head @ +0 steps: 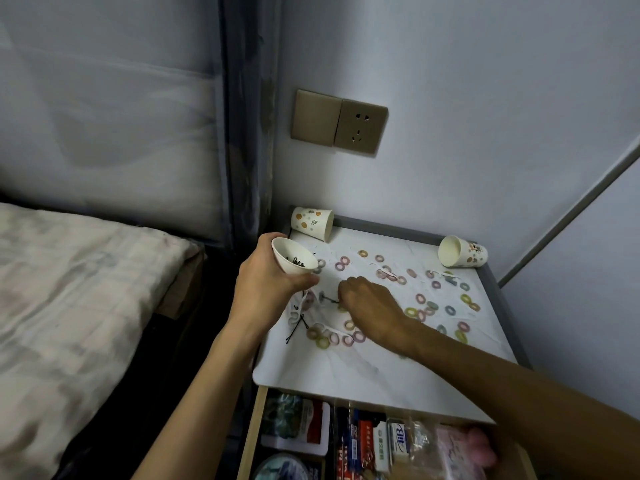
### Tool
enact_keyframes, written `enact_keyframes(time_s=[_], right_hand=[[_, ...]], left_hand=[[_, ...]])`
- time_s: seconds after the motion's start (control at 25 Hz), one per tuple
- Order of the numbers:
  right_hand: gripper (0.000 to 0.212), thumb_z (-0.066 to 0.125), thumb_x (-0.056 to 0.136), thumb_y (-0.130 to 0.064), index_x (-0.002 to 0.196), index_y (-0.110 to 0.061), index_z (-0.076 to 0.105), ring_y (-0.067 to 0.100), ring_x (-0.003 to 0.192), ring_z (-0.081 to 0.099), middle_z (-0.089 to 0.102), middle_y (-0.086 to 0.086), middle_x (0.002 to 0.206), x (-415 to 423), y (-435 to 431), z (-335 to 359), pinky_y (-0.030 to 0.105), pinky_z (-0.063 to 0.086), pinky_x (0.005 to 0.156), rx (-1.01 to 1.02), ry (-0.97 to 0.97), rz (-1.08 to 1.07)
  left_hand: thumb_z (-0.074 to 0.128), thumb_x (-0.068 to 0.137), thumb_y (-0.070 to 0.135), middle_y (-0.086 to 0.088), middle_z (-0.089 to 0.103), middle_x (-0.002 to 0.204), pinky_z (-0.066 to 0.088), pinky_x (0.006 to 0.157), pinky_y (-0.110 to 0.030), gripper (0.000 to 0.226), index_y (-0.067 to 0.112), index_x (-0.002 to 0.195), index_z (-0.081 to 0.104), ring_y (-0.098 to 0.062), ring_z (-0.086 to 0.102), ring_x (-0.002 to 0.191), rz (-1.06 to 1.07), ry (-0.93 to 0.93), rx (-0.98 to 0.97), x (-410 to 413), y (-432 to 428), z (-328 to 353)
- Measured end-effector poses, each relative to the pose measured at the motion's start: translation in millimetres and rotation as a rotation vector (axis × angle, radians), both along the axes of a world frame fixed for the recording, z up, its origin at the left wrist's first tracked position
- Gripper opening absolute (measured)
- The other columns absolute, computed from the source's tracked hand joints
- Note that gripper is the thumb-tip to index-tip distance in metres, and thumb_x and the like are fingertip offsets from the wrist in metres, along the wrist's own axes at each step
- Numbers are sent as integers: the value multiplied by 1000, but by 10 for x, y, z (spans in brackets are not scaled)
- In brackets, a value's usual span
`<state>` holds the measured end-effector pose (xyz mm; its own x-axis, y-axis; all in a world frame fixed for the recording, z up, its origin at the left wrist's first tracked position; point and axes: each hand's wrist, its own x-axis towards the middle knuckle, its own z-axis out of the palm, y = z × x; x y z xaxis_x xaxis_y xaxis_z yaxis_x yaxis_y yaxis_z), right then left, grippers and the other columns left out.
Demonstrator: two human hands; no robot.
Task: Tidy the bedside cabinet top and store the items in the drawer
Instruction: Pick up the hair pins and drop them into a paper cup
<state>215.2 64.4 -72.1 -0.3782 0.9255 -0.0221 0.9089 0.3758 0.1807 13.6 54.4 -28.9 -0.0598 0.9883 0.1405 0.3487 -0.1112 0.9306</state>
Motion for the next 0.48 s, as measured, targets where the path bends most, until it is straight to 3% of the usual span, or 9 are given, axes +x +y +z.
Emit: enact_keyframes(time_s=[0.12, 0.28, 0.48], right_hand=[[24, 56, 83, 3, 103, -9, 55, 33, 82, 63, 63, 13, 91, 42, 93, 123, 34, 39, 58, 54, 39, -62], [19, 59, 87, -5, 100, -13, 71, 33, 86, 66, 68, 14, 91, 25, 200, 223, 37, 54, 70, -29, 48, -89], [24, 62, 80, 4, 93, -11, 76, 31, 83, 67, 71, 15, 93, 36, 197, 269, 35, 57, 72, -128, 47, -127]], left_hand=[[91, 58, 26, 15, 61, 92, 47, 64, -21, 65, 33, 108, 52, 0, 58, 84, 17, -6, 0, -34, 6, 5], [91, 56, 27, 18, 60, 90, 43, 62, -17, 65, 34, 107, 51, 2, 57, 84, 30, -13, 2, -67, 10, 27], [91, 56, 28, 18, 60, 91, 44, 63, -18, 66, 33, 109, 51, 1, 57, 85, 26, -18, -2, -78, 7, 39]])
